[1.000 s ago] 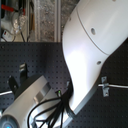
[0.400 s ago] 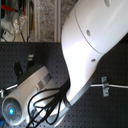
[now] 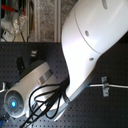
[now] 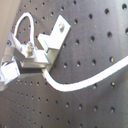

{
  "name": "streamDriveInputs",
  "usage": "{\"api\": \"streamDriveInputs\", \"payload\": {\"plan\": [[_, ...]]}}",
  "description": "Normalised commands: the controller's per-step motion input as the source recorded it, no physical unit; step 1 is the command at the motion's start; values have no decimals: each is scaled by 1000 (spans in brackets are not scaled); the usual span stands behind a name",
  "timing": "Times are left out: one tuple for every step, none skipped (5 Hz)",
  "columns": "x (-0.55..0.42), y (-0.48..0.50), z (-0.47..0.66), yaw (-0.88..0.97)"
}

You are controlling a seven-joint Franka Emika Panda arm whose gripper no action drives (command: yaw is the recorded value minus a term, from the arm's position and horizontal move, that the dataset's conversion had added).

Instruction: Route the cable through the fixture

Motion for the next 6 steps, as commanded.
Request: {"api": "streamDriveInputs", "payload": {"plan": [[-85,-77,248,194],[-79,-54,222,206],[-151,-48,240,166],[-86,31,105,57],[-32,53,1,0],[-4,70,0,0]]}}
